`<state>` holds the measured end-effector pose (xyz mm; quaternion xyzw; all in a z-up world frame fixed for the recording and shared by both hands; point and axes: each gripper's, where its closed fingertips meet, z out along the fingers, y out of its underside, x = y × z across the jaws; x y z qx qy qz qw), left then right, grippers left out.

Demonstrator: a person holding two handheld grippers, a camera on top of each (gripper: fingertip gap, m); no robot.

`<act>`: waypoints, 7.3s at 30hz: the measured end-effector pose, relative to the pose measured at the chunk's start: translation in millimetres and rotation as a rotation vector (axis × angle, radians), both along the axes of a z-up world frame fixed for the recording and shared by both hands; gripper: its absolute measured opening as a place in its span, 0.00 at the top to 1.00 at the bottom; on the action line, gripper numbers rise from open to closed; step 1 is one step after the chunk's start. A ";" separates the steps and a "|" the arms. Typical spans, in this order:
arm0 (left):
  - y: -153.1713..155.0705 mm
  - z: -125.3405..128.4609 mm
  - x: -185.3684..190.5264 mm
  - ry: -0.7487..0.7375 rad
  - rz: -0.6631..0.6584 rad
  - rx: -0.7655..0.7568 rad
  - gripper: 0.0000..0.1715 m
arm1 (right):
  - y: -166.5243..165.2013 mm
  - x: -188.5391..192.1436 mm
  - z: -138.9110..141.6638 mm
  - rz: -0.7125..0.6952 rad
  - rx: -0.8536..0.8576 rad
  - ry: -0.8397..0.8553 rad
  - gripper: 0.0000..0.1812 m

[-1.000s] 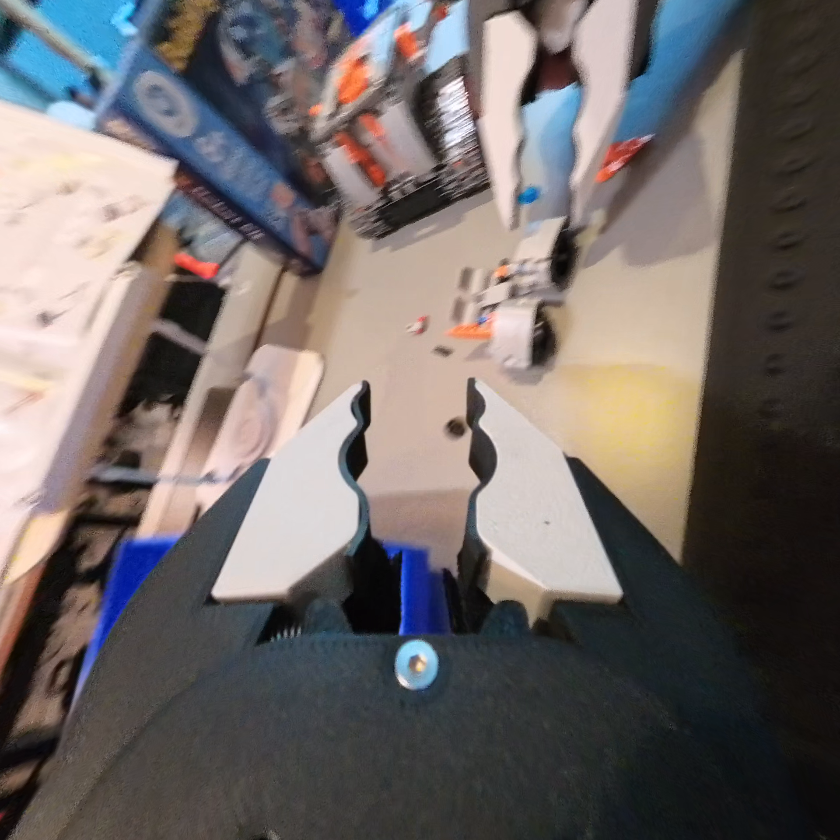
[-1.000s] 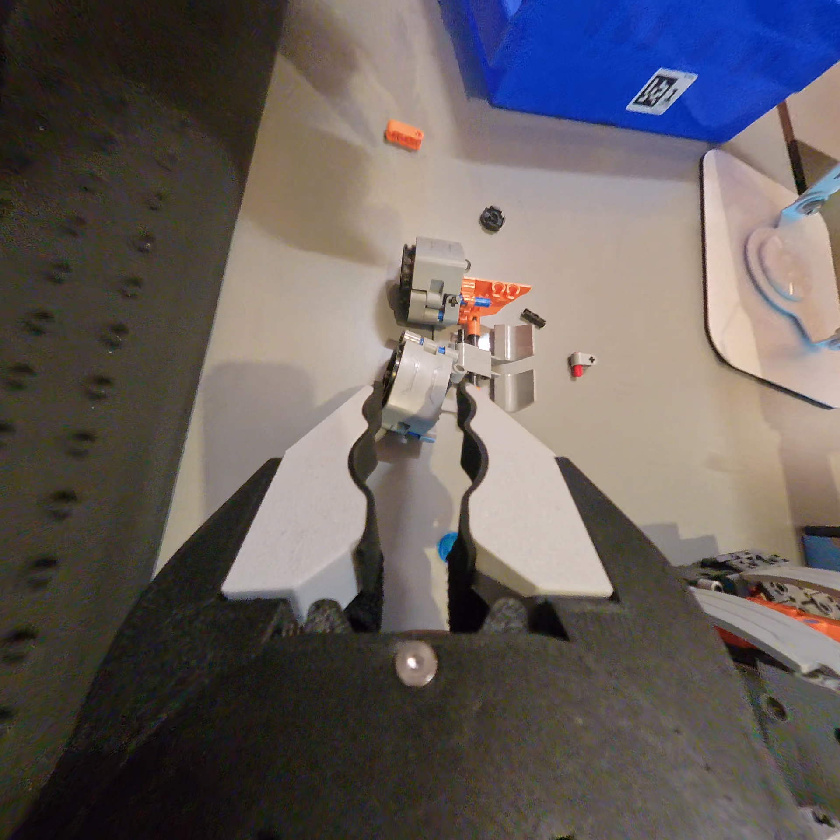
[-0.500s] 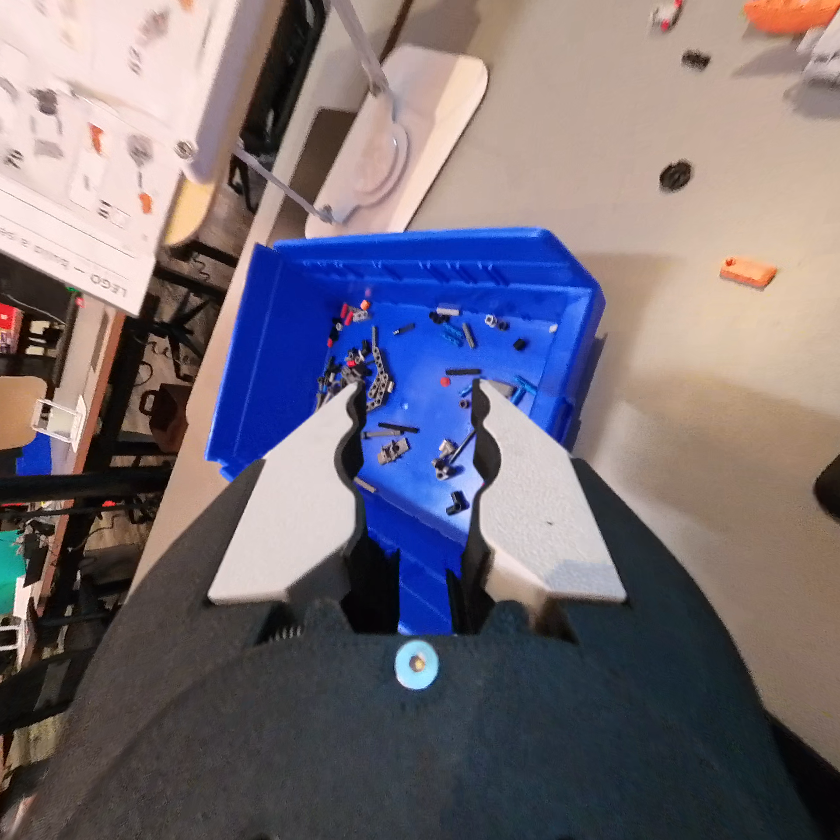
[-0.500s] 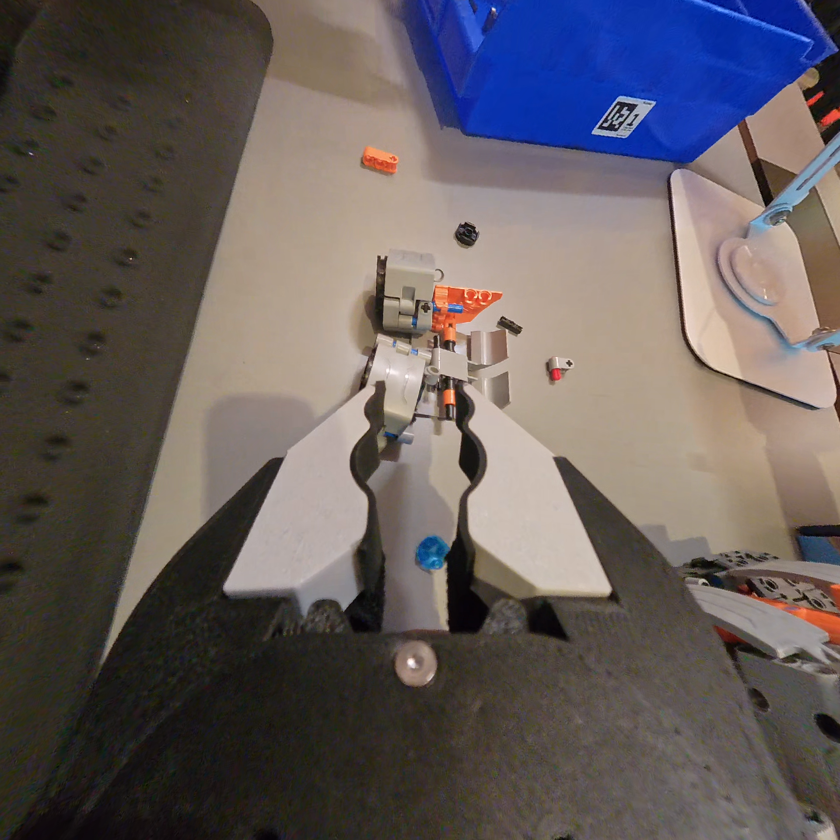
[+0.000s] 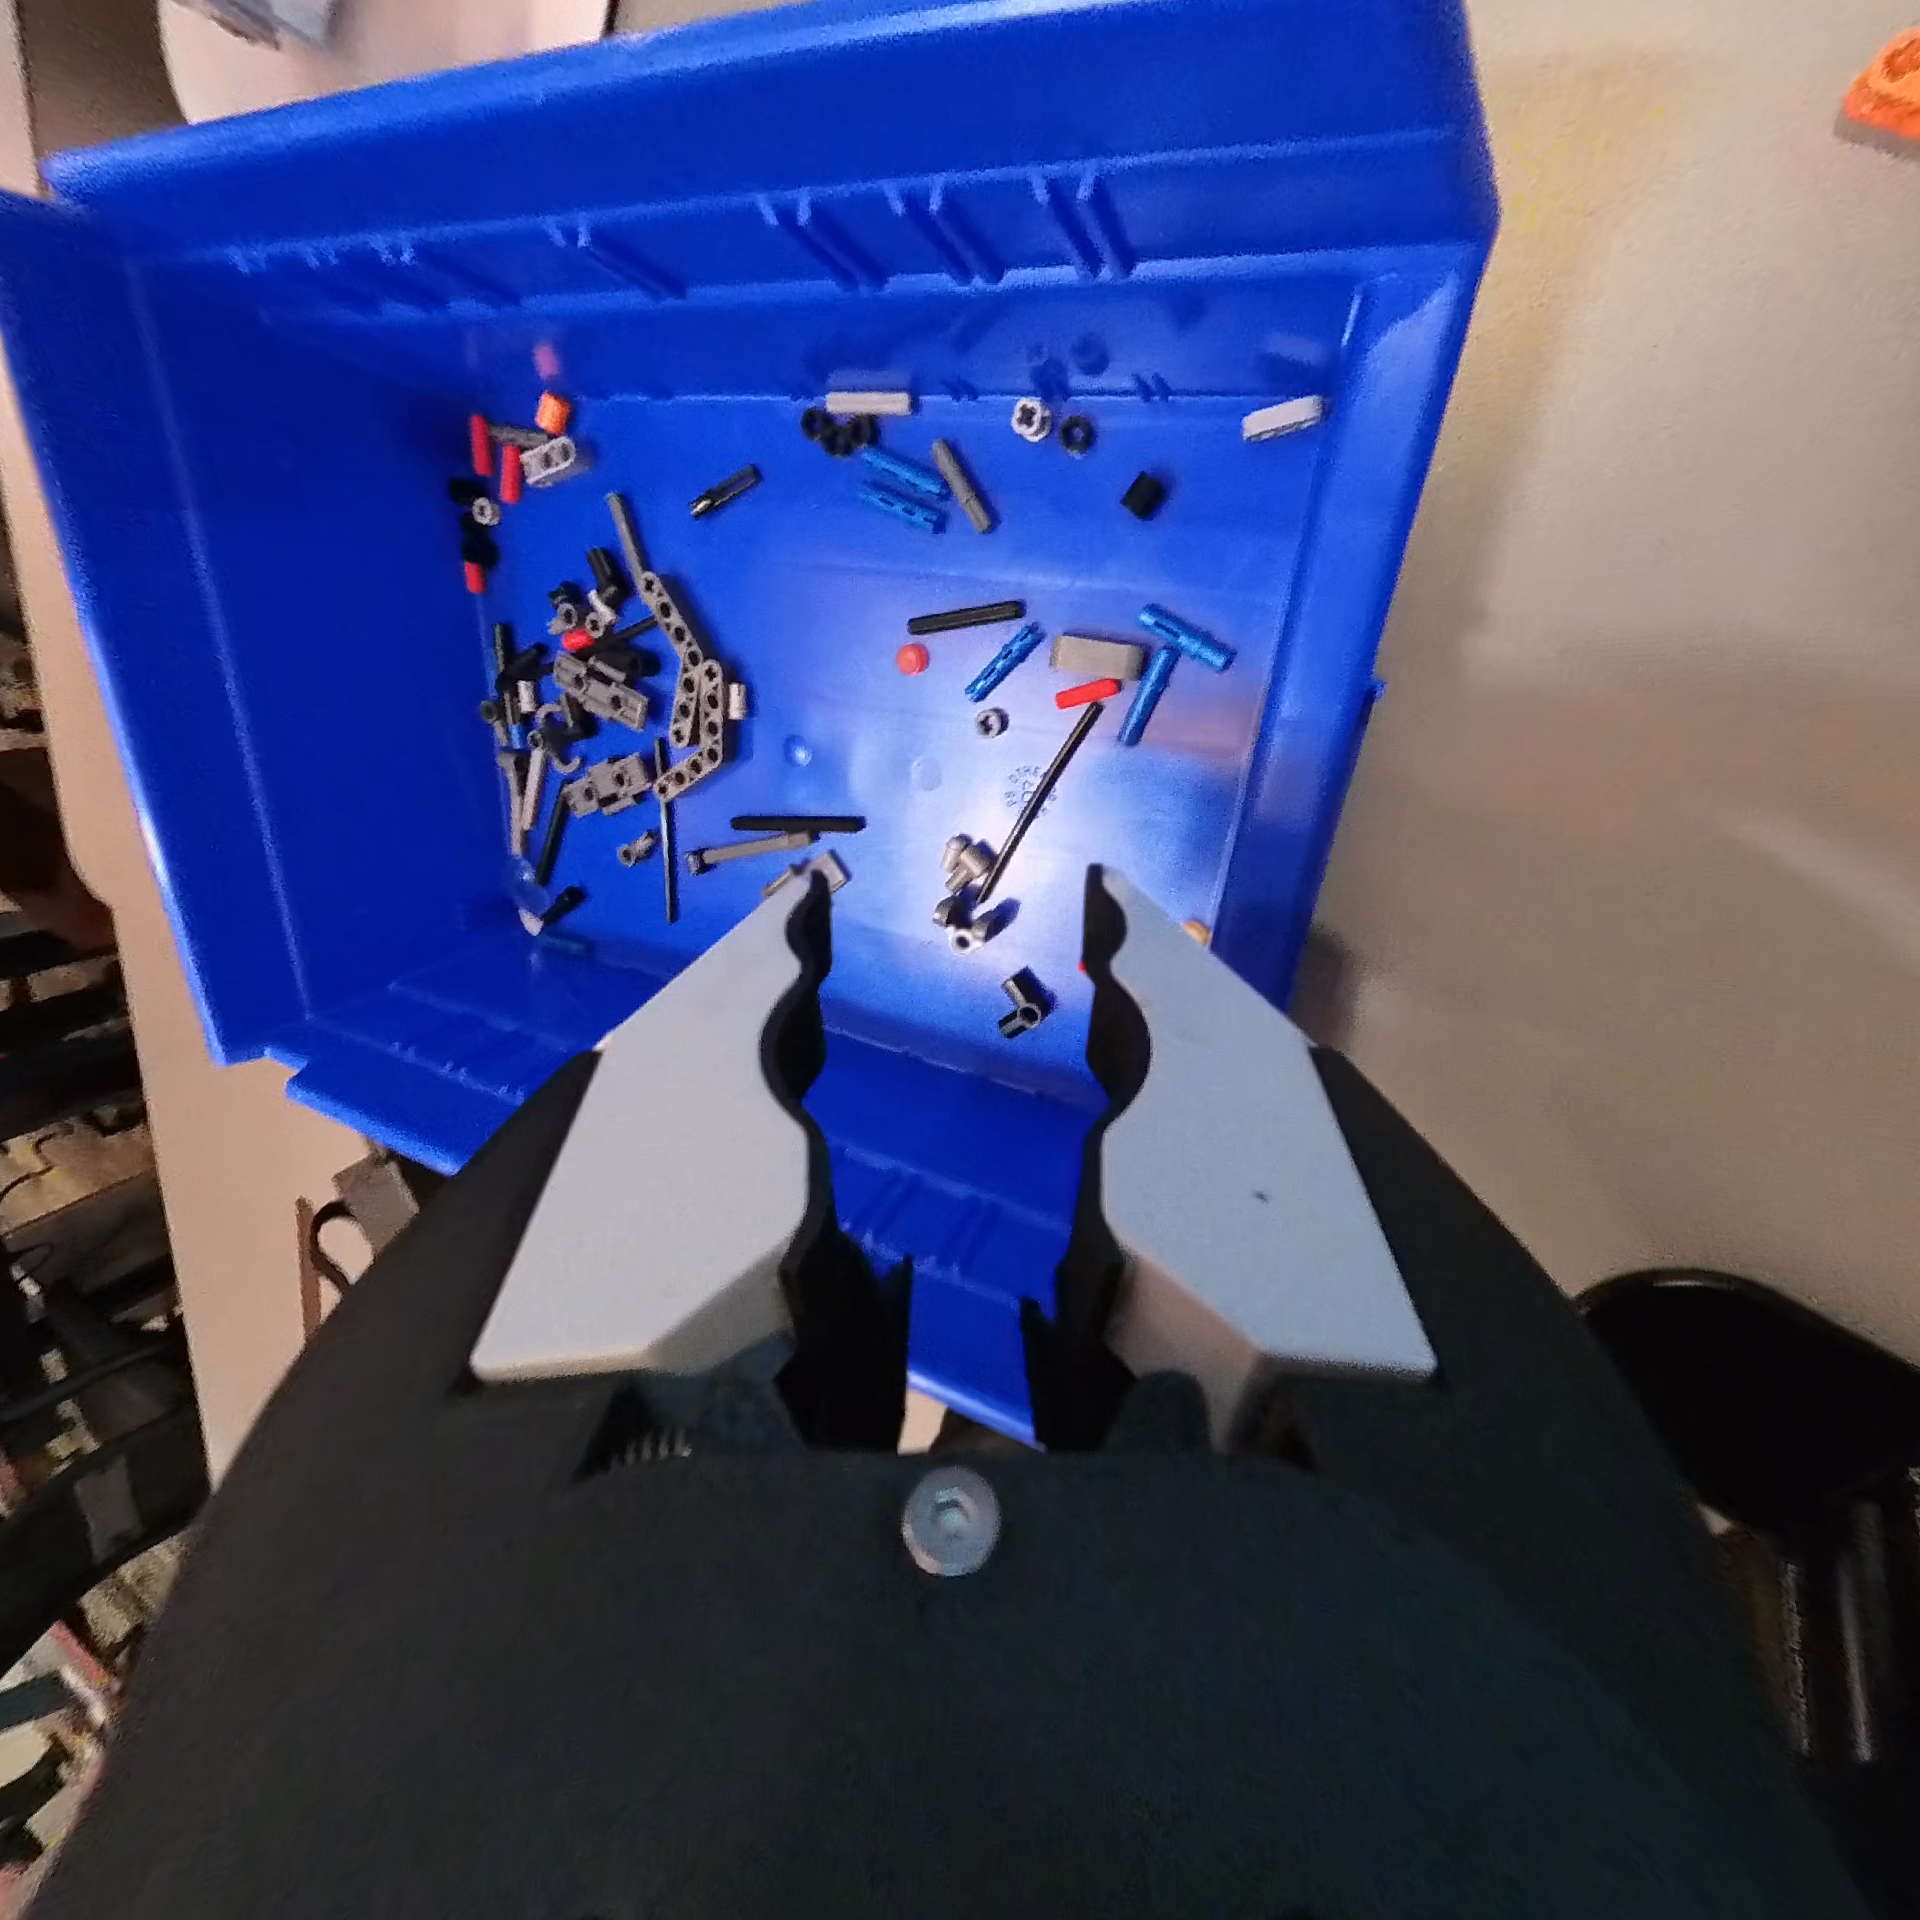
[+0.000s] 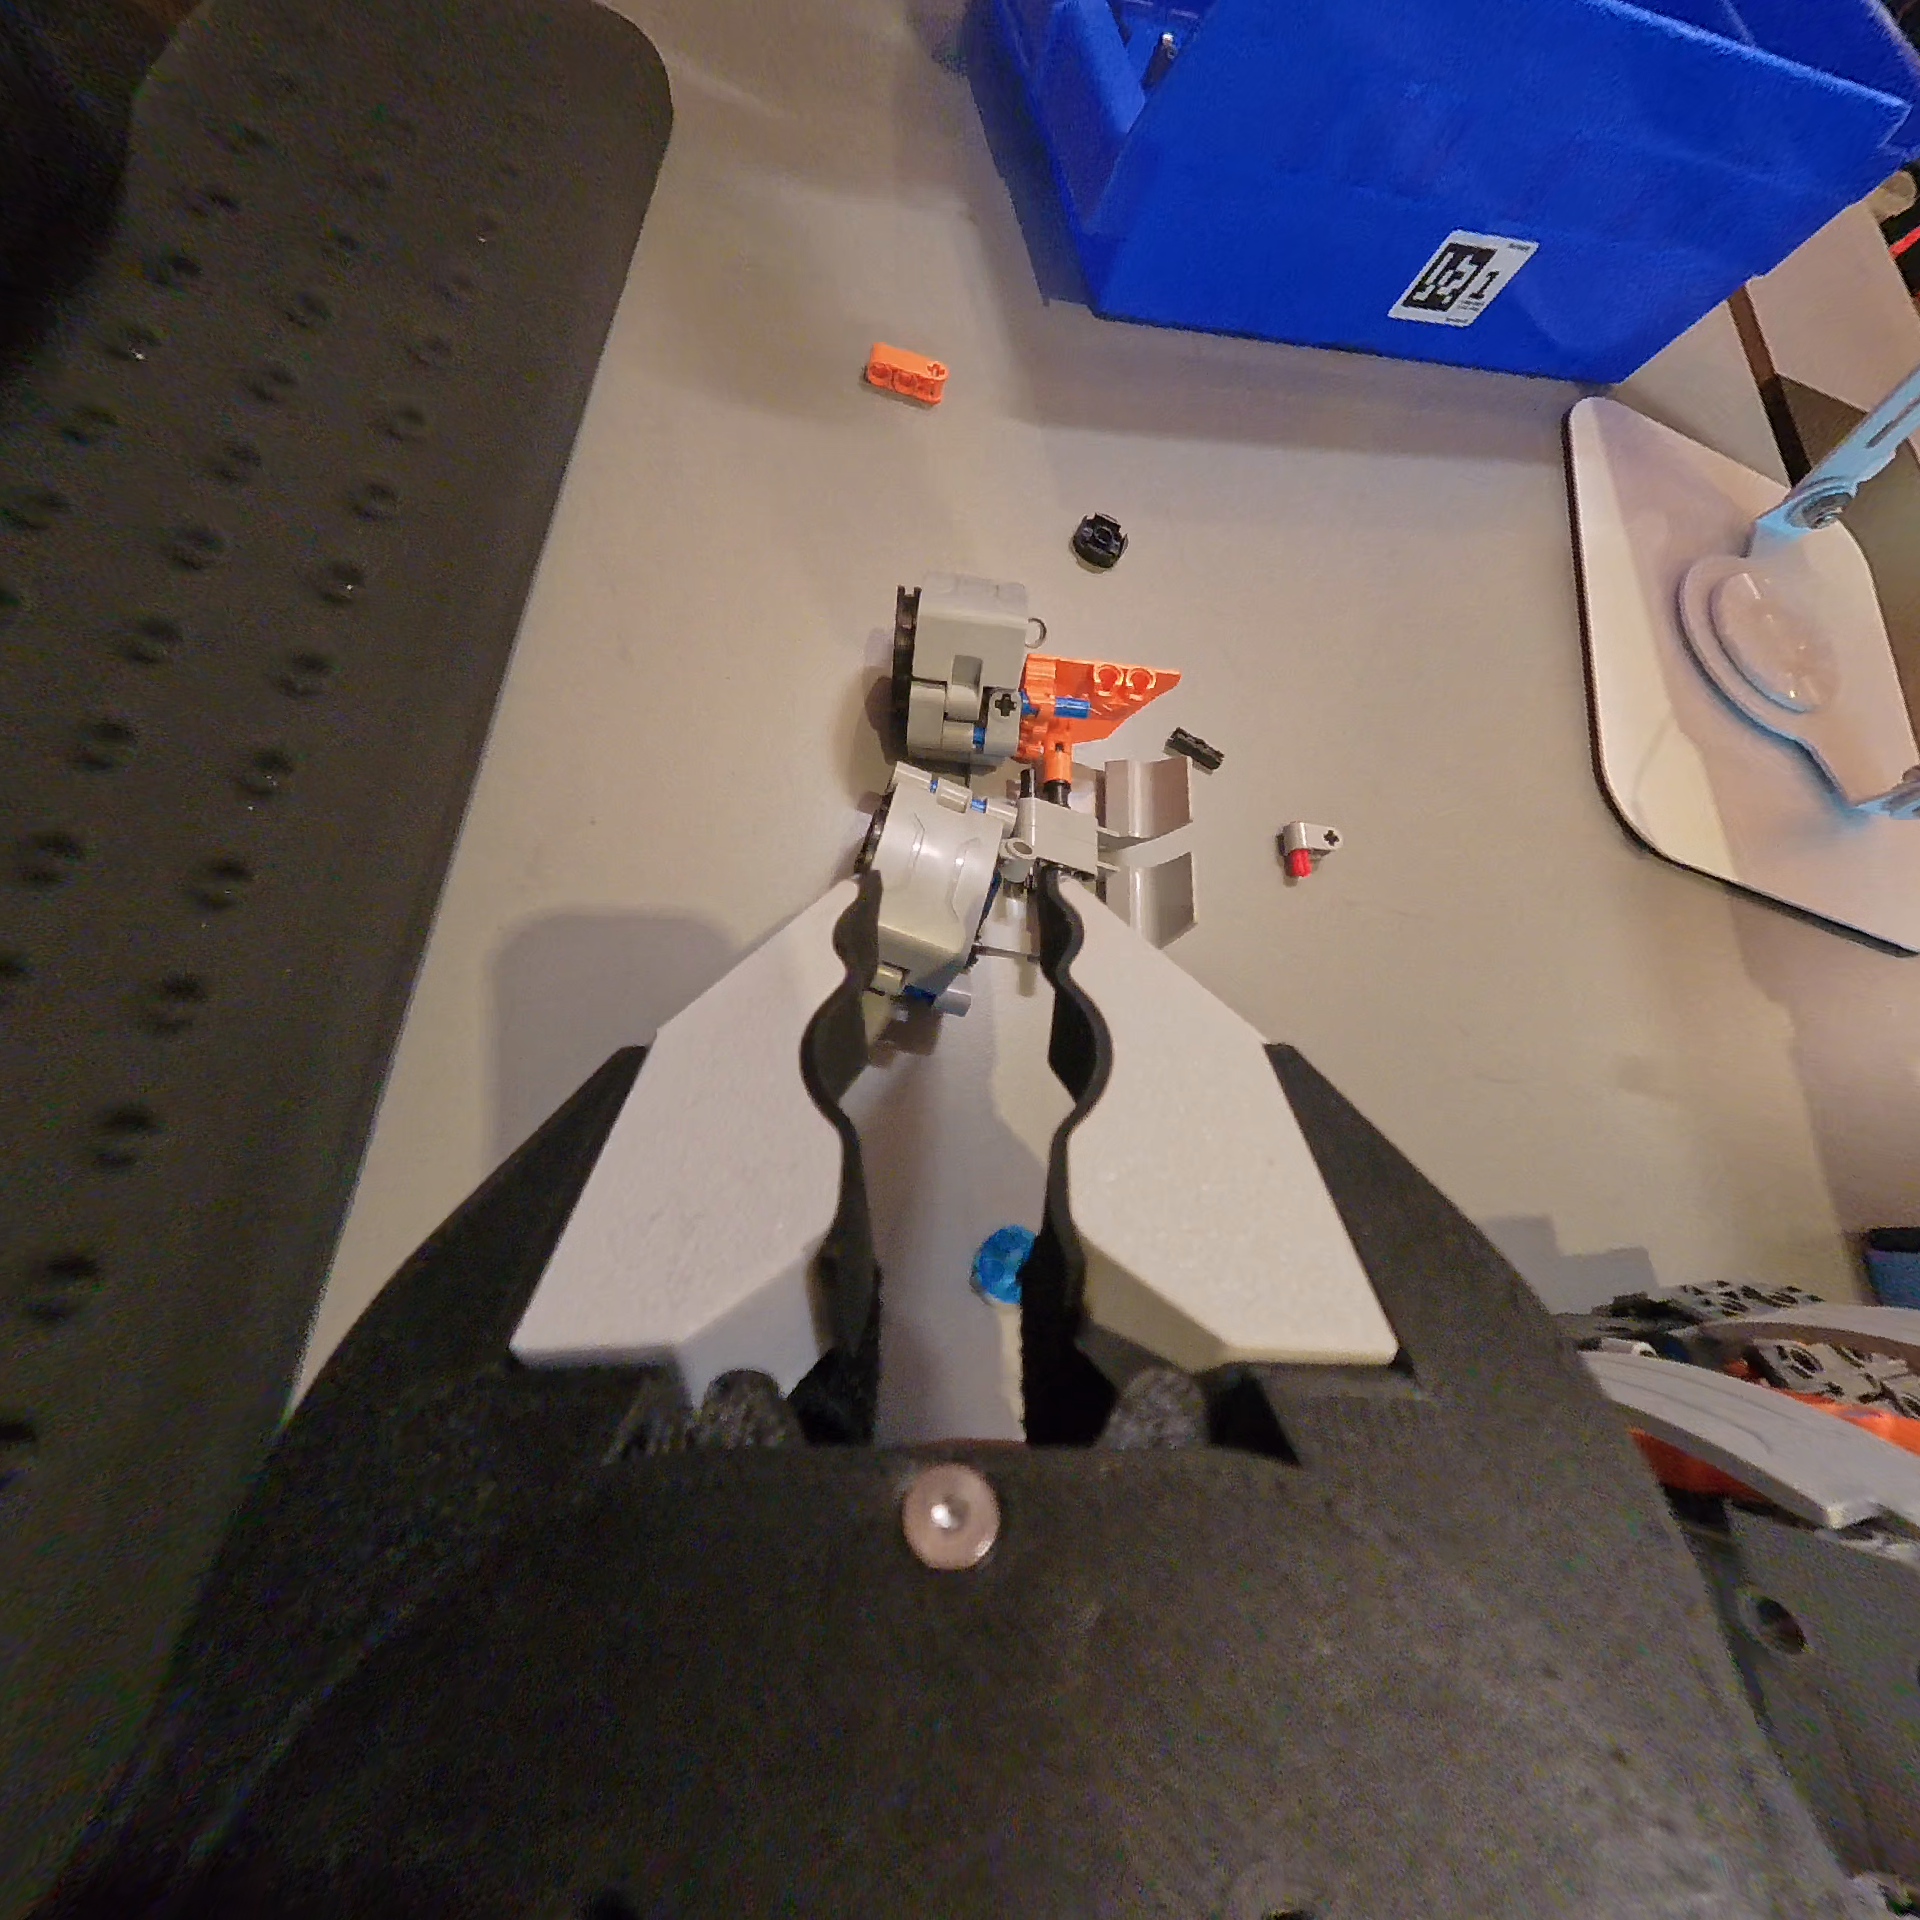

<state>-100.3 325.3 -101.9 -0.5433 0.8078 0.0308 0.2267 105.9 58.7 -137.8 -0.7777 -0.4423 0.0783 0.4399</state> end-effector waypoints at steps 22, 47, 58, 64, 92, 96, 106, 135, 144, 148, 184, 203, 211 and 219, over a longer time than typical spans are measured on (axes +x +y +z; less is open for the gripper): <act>-76.8 -53.7 5.3 -0.003 -0.064 -0.289 0.69 | -32.2 53.1 81.8 -0.200 0.112 0.166 0.79; -227.2 -0.7 108.4 -0.316 -0.539 -0.307 0.68 | -62.5 36.4 -25.5 -0.306 -0.297 0.029 0.93; -177.2 -25.0 102.0 -0.189 -0.355 -0.221 0.67 | -66.9 43.0 -39.0 -0.324 -0.347 0.017 0.89; -139.9 -8.5 73.7 -0.215 -0.241 -0.171 0.68 | -68.7 36.4 -39.4 -0.291 -0.351 0.019 0.92; 38.3 -3.0 22.7 0.126 0.048 0.006 0.79 | -70.2 36.6 -39.4 -0.278 -0.338 0.024 0.93; 31.1 -26.2 21.8 0.220 0.002 -0.092 0.80 | -70.0 36.5 -39.4 -0.271 -0.340 0.039 0.93; 18.2 -64.9 34.1 0.244 -0.100 -0.176 0.86 | -69.0 36.8 -39.5 -0.265 -0.344 0.064 0.92; -45.3 27.4 59.8 -0.024 -0.225 -0.075 0.99 | -70.1 43.4 -38.9 -0.303 -0.328 0.021 0.90; -166.9 28.1 100.6 -0.165 -0.398 -0.150 0.99 | -76.2 42.0 -28.9 -0.302 -0.297 0.053 0.84; -215.7 10.8 117.0 -0.210 -0.461 -0.243 0.99 | -84.2 34.7 -29.7 -0.279 -0.316 0.105 0.82; -325.1 -48.6 174.4 -0.342 -0.537 -0.381 0.99 | -78.2 10.8 -30.5 -0.196 -0.352 0.211 0.88; -334.3 -70.3 180.4 -0.334 -0.588 -0.235 0.99 | -74.8 -12.4 -39.1 -0.167 -0.362 0.124 0.88; -332.7 -73.4 183.6 -0.326 -0.579 -0.211 0.99 | -71.5 -11.0 -39.9 -0.190 -0.312 0.049 0.88; -332.9 -73.0 185.0 -0.329 -0.578 -0.190 0.99 | -68.5 -9.4 -39.6 -0.218 -0.270 -0.017 0.88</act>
